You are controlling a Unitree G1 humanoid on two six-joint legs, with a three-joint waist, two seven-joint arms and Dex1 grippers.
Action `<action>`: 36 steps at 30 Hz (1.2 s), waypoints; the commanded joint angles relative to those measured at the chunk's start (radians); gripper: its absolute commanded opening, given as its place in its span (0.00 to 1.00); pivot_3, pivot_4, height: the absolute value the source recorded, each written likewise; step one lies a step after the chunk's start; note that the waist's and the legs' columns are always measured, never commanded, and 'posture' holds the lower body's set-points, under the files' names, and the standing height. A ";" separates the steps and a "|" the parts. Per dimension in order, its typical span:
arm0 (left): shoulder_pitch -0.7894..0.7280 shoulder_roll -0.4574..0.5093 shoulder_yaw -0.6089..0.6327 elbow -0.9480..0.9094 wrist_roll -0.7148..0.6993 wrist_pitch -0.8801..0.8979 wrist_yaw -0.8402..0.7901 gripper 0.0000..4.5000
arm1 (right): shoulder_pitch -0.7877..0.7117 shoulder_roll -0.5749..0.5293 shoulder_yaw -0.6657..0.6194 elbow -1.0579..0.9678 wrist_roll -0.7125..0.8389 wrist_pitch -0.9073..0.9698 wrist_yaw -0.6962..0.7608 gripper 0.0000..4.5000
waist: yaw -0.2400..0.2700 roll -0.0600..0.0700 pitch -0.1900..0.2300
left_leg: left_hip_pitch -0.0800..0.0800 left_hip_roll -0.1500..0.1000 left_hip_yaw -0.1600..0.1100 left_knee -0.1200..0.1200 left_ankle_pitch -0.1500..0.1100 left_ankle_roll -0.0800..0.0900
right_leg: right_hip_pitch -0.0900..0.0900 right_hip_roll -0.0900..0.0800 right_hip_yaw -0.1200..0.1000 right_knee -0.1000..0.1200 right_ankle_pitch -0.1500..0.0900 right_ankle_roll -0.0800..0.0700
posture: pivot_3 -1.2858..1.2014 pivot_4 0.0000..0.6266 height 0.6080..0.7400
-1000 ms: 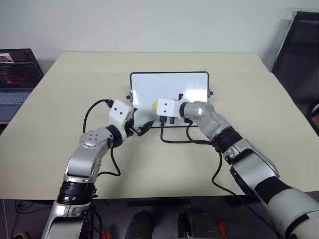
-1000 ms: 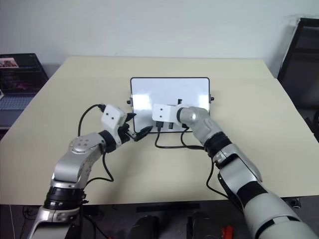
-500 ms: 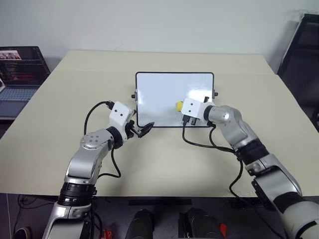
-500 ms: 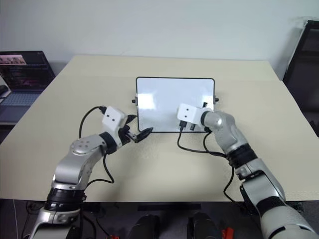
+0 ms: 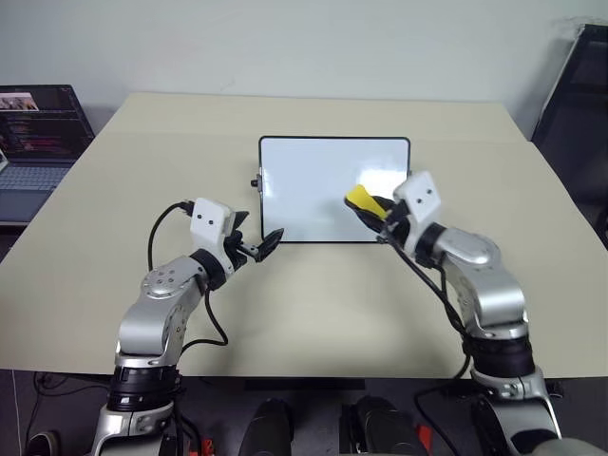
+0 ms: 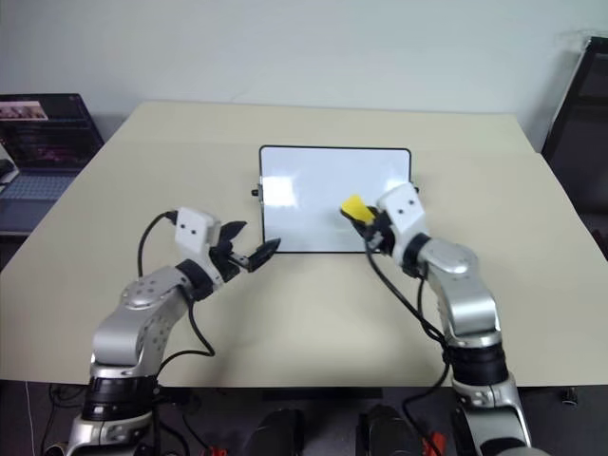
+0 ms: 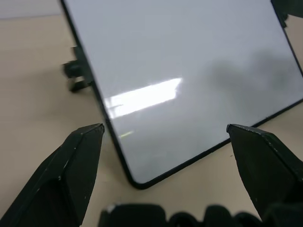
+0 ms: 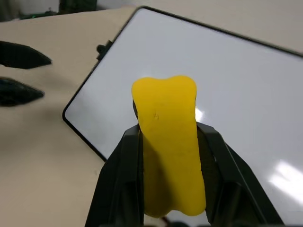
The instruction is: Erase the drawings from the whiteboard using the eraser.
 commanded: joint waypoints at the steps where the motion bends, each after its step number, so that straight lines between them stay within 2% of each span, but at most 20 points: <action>1: 0.001 -0.021 0.050 -0.086 -0.035 0.003 0.054 1.00 | 0.078 -0.015 -0.056 -0.121 0.057 0.001 -0.035 0.25 | 0.000 0.000 0.000 | 0.000 0.000 0.001 0.000 0.000 0.000 | 0.000 0.000 0.000 0.000 0.000 0.000 | 0.52 0.24 1.00; 8: 0.017 -0.008 0.030 -0.130 -0.040 0.037 0.069 1.00 | 0.210 -0.052 -0.080 -0.132 0.013 -0.017 -0.167 0.25 | -0.002 0.000 0.000 | 0.000 0.000 0.003 0.000 0.000 0.000 | 0.000 0.001 0.000 0.000 -0.002 0.004 | 0.52 0.24 1.00; 14: -0.016 0.025 -0.063 -0.148 -0.064 0.059 -0.029 1.00 | 0.268 -0.048 -0.084 -0.166 0.015 0.020 -0.263 0.25 | -0.001 0.000 0.000 | 0.000 0.000 0.004 0.000 0.000 0.000 | 0.000 0.001 0.001 -0.001 -0.003 0.005 | 0.52 0.24 1.00; 18: -0.090 0.062 -0.111 -0.072 -0.062 0.032 -0.133 1.00 | 0.280 -0.054 -0.098 -0.173 0.009 0.045 -0.314 0.25 | -0.001 0.000 0.000 | 0.000 0.000 0.004 0.000 0.000 0.000 | 0.000 0.001 0.001 -0.001 -0.003 0.005 | 0.52 0.24 1.00; 24: -0.241 0.121 -0.225 0.095 -0.052 -0.059 -0.393 1.00 | 0.274 -0.046 -0.138 -0.175 0.009 0.145 -0.394 0.25 | -0.001 0.000 0.000 | 0.000 0.000 0.005 0.000 0.000 0.000 | 0.000 0.002 0.001 -0.002 -0.003 0.005 | 0.52 0.24 1.00; 29: -0.358 0.108 -0.315 0.269 -0.012 -0.200 -0.572 1.00 | 0.246 -0.021 -0.173 -0.144 0.025 0.221 -0.449 0.25 | -0.003 0.000 0.000 | -0.001 0.000 0.005 0.000 0.000 0.000 | 0.000 0.003 0.001 -0.002 -0.003 0.005 | 0.52 0.24 1.00; 36: -0.415 0.063 -0.399 0.457 0.061 -0.419 -0.748 1.00 | 0.200 0.003 -0.196 -0.066 0.038 0.222 -0.497 0.25 | -0.003 0.000 0.000 | -0.001 0.000 0.005 0.000 0.000 0.000 | 0.000 0.006 0.001 -0.004 -0.003 0.005 | 0.52 0.24 1.00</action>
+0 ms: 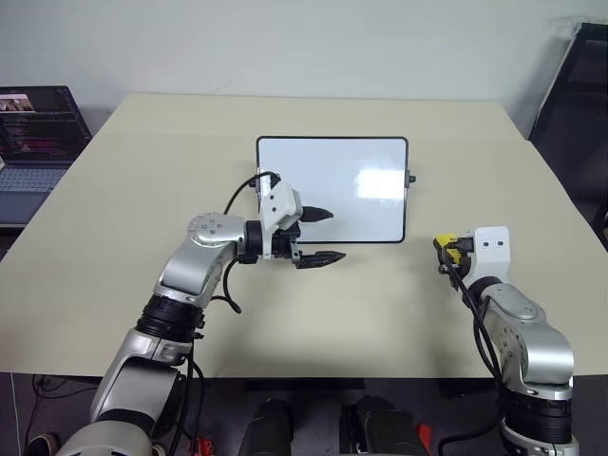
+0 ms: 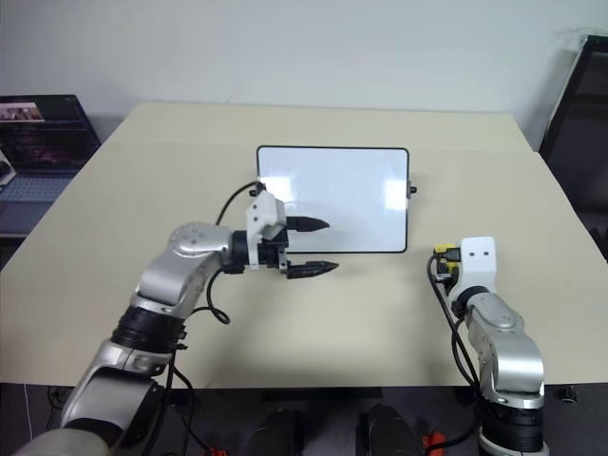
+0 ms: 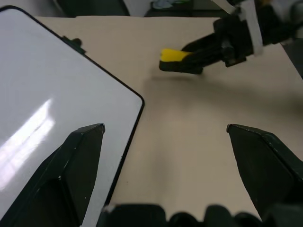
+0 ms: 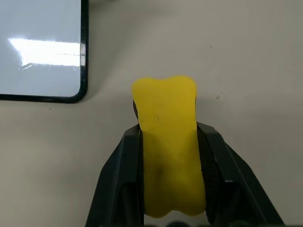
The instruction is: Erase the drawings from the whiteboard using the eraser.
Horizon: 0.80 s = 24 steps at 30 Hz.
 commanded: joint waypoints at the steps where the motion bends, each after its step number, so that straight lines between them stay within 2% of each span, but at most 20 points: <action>1: -0.036 -0.021 -0.025 0.046 0.027 -0.107 -0.073 1.00 | -0.029 0.003 -0.026 0.009 0.006 -0.014 -0.027 0.25 | 0.001 0.000 0.000 | -0.001 0.000 0.000 0.000 0.000 0.000 | 0.000 0.000 0.000 0.000 0.000 0.000 | 0.52 0.24 1.00; 9: -0.071 -0.076 -0.047 0.130 0.065 -0.223 -0.143 1.00 | -0.057 0.022 -0.038 0.049 0.025 -0.018 -0.052 0.25 | 0.001 0.000 0.000 | -0.004 0.000 -0.001 0.000 0.000 0.001 | -0.002 0.000 -0.001 -0.002 0.003 -0.004 | 0.52 0.24 1.00; 19: -0.084 -0.103 -0.035 0.129 0.073 -0.225 -0.159 1.00 | -0.051 0.024 -0.042 0.043 0.045 -0.010 -0.065 0.25 | 0.001 0.000 0.000 | -0.004 0.000 -0.002 0.001 0.000 0.001 | -0.002 0.000 -0.002 -0.002 0.003 -0.004 | 0.52 0.24 1.00; 24: -0.069 -0.098 -0.034 0.091 0.067 -0.201 -0.164 1.00 | -0.051 0.018 -0.057 0.053 0.054 -0.023 -0.074 0.61 | 0.001 0.000 0.000 | -0.004 0.000 -0.002 0.001 0.000 0.001 | -0.002 0.000 -0.002 -0.001 0.003 -0.004 | 0.52 0.24 1.00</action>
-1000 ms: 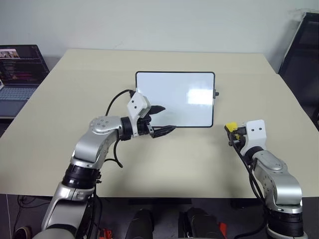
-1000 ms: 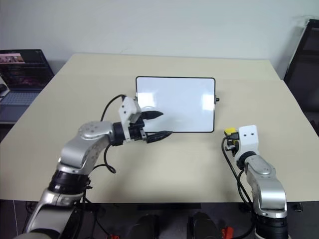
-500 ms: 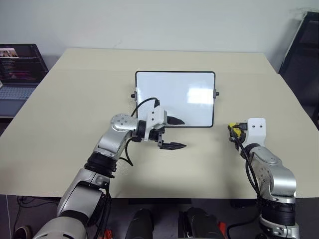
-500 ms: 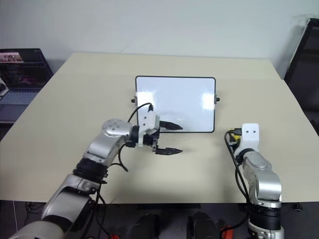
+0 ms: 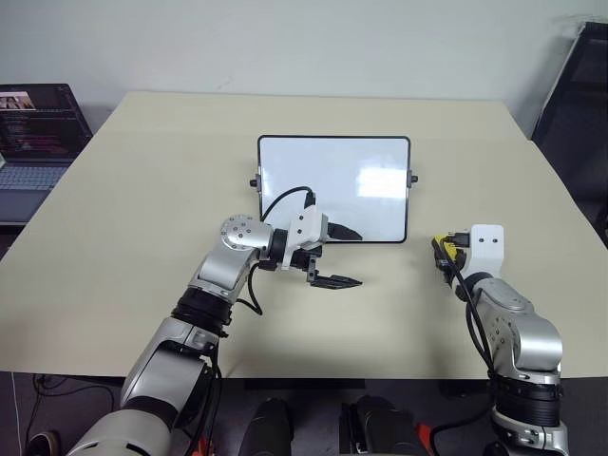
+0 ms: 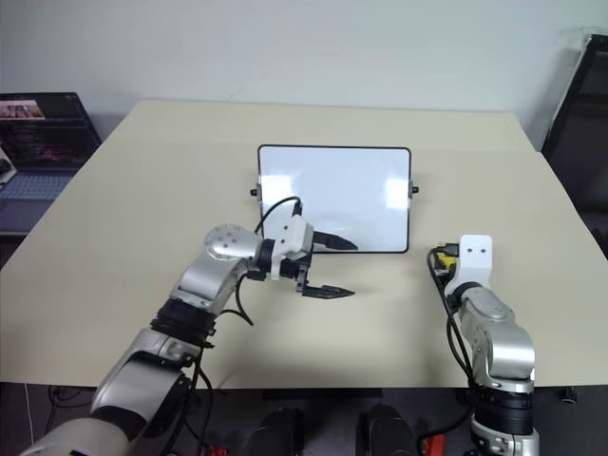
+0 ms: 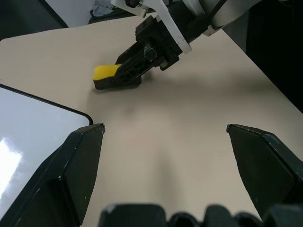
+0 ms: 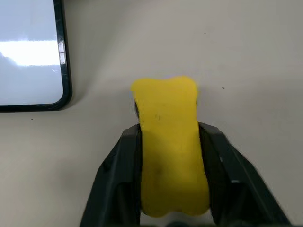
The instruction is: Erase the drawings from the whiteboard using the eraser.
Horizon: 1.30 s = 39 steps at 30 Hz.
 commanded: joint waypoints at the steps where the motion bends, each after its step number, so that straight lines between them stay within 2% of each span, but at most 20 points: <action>1: -0.006 0.003 0.007 -0.066 -0.014 0.013 -0.009 1.00 | -0.005 -0.007 -0.030 -0.016 0.015 -0.022 -0.005 0.68 | 0.000 0.000 0.000 | 0.000 0.000 0.000 0.000 0.000 0.000 | 0.000 0.000 0.000 0.000 0.000 0.000 | 0.52 0.24 1.00; 5: 0.005 0.009 0.010 -0.106 -0.017 0.045 0.001 1.00 | -0.008 -0.002 -0.039 -0.011 0.023 -0.038 0.000 1.00 | 0.000 0.000 0.000 | 0.000 0.000 0.000 0.000 0.000 0.000 | 0.000 0.000 0.000 0.000 0.000 0.000 | 0.52 0.24 1.00; 9: 0.030 0.023 0.045 -0.165 -0.015 0.099 0.072 1.00 | -0.025 0.026 -0.038 -0.060 0.077 -0.091 0.034 1.00 | -0.002 0.000 0.000 | 0.000 0.000 0.000 0.000 0.000 0.000 | 0.000 0.000 0.000 0.000 0.000 0.000 | 0.52 0.24 1.00; 14: 0.160 0.032 0.191 -0.361 -0.071 0.291 0.308 1.00 | 0.034 0.015 0.043 -0.196 0.112 -0.145 0.100 1.00 | -0.011 0.001 0.000 | 0.000 0.001 -0.001 0.000 0.000 0.000 | 0.000 0.000 0.000 0.001 0.000 0.000 | 0.52 0.24 1.00; 16: 0.249 0.013 0.250 -0.467 -0.091 0.369 0.423 1.00 | 0.070 0.007 0.092 -0.230 0.081 -0.201 0.102 1.00 | -0.012 0.001 -0.001 | 0.000 0.001 -0.002 0.000 0.000 0.000 | 0.000 -0.001 -0.001 0.001 0.000 0.000 | 0.52 0.24 1.00; 19: 0.392 -0.064 0.325 -0.627 -0.077 0.451 0.650 1.00 | 0.132 -0.020 0.162 -0.233 -0.036 -0.390 0.073 1.00 | -0.010 0.001 -0.001 | 0.000 0.001 -0.002 0.000 0.000 0.000 | 0.000 -0.005 -0.001 0.000 0.000 0.000 | 0.52 0.24 1.00; 21: 0.436 -0.092 0.339 -0.688 -0.068 0.483 0.730 1.00 | 0.156 -0.021 0.174 -0.222 -0.065 -0.472 0.064 1.00 | -0.005 0.001 -0.001 | 0.000 0.000 -0.002 0.002 0.000 0.000 | 0.000 -0.006 -0.001 0.000 0.000 0.001 | 0.52 0.24 1.00; 24: 0.603 -0.169 0.381 -0.829 -0.008 0.485 0.925 1.00 | 0.229 0.036 0.164 -0.189 -0.085 -0.680 0.024 1.00 | 0.001 0.001 -0.003 | 0.001 0.000 -0.002 0.002 0.000 0.000 | 0.001 -0.006 -0.001 0.001 0.001 0.002 | 0.52 0.24 1.00; 27: 0.695 -0.178 0.389 -0.881 0.060 0.453 1.015 1.00 | 0.307 0.024 0.142 -0.144 -0.071 -0.809 0.069 1.00 | 0.002 0.001 -0.003 | 0.004 0.000 -0.001 0.001 0.000 0.000 | 0.004 -0.006 0.000 0.000 0.001 0.002 | 0.52 0.24 1.00; 31: 0.798 -0.201 0.446 -0.907 0.124 0.405 1.139 1.00 | 0.380 0.024 0.098 -0.088 0.004 -0.881 0.117 1.00 | 0.004 0.000 -0.003 | 0.007 0.001 0.000 0.002 0.000 0.000 | 0.006 -0.006 0.001 0.000 -0.001 0.004 | 0.52 0.24 1.00; 33: 0.831 -0.221 0.418 -0.924 0.156 0.402 1.181 1.00 | 0.392 0.003 0.078 -0.062 0.026 -0.896 0.150 1.00 | 0.003 0.001 -0.003 | 0.012 0.001 0.001 0.001 0.000 0.000 | 0.012 -0.006 0.002 -0.001 -0.002 0.006 | 0.52 0.24 1.00; 39: 0.927 -0.229 0.446 -0.927 0.155 0.368 1.208 1.00 | 0.468 0.011 0.127 -0.092 0.024 -0.876 0.171 1.00 | 0.003 0.001 -0.003 | 0.016 0.002 0.001 0.001 0.000 0.000 | 0.015 -0.005 0.002 -0.001 -0.003 0.004 | 0.52 0.24 1.00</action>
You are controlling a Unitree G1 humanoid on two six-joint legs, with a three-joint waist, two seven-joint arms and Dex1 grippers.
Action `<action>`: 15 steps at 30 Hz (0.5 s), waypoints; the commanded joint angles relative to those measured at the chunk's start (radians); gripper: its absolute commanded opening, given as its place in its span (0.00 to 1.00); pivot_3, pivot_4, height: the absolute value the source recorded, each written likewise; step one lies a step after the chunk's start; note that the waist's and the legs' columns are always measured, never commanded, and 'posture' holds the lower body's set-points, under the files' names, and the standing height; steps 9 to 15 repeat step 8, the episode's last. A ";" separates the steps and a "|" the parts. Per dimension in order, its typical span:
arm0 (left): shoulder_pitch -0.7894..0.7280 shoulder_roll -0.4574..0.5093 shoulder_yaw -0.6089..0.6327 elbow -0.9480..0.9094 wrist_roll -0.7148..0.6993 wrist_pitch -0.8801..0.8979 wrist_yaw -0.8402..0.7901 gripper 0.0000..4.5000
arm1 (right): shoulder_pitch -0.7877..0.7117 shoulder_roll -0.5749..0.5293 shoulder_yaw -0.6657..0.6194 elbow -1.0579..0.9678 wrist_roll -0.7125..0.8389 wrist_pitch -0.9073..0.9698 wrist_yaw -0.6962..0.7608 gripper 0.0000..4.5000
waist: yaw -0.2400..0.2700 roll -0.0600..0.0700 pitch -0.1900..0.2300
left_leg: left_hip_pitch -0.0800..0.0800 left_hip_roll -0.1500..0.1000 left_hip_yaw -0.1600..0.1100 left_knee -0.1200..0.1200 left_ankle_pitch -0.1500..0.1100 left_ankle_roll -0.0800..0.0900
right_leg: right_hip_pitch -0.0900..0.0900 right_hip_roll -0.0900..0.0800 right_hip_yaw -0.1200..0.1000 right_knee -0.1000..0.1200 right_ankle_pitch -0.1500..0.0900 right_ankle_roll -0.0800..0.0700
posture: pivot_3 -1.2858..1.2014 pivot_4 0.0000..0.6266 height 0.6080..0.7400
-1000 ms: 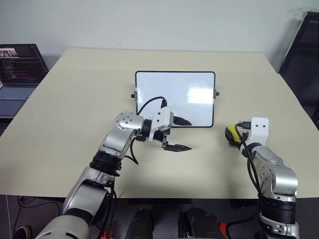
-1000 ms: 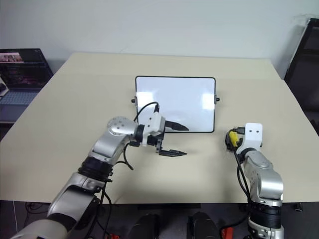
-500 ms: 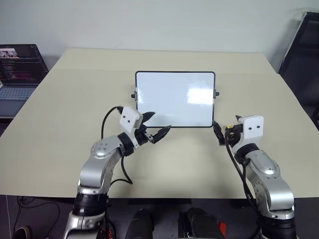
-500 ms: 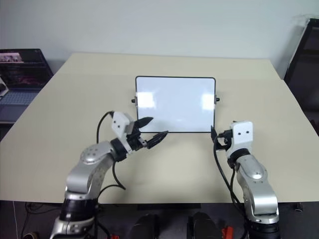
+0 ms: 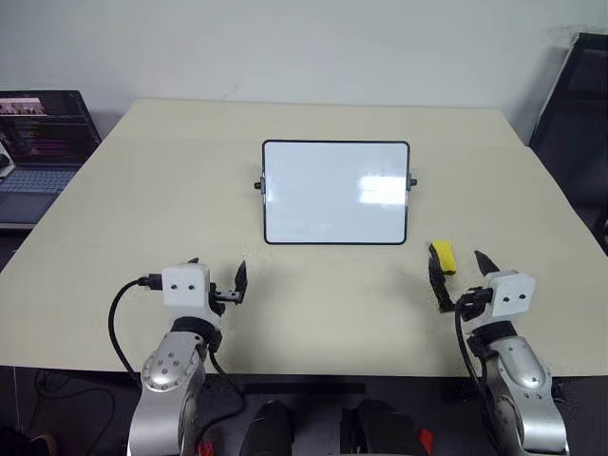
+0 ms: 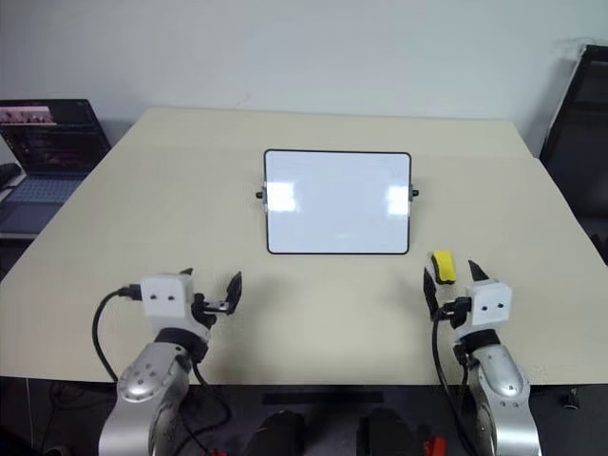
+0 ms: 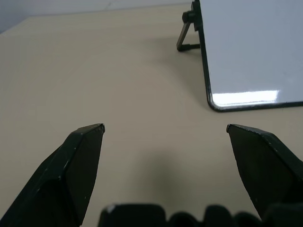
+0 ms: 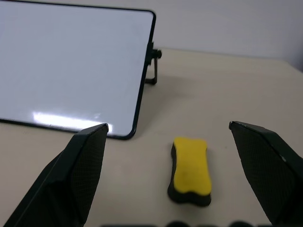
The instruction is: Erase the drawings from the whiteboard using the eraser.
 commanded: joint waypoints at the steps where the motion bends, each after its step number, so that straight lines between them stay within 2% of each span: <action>1: 0.025 -0.003 0.016 -0.043 0.010 -0.045 0.025 1.00 | 0.021 -0.014 0.009 -0.056 0.019 0.002 0.023 1.00 | 0.000 0.000 0.000 | 0.000 0.000 0.000 0.000 0.000 0.000 | 0.000 0.000 0.000 0.000 0.000 0.000 | 0.52 0.24 1.00; 8: 0.024 -0.010 -0.005 -0.007 0.041 -0.055 0.072 1.00 | 0.020 -0.043 -0.055 -0.055 0.031 0.022 0.011 1.00 | 0.001 0.000 0.000 | 0.000 -0.001 0.000 0.000 0.000 0.000 | 0.000 0.000 0.000 -0.001 0.000 0.000 | 0.52 0.24 1.00; 15: 0.024 -0.010 -0.005 -0.007 0.041 -0.055 0.072 1.00 | 0.020 -0.043 -0.055 -0.055 0.031 0.022 0.011 1.00 | 0.001 0.000 0.000 | 0.000 -0.001 0.000 0.000 0.000 0.000 | 0.000 0.000 0.000 -0.001 0.000 0.000 | 0.52 0.24 1.00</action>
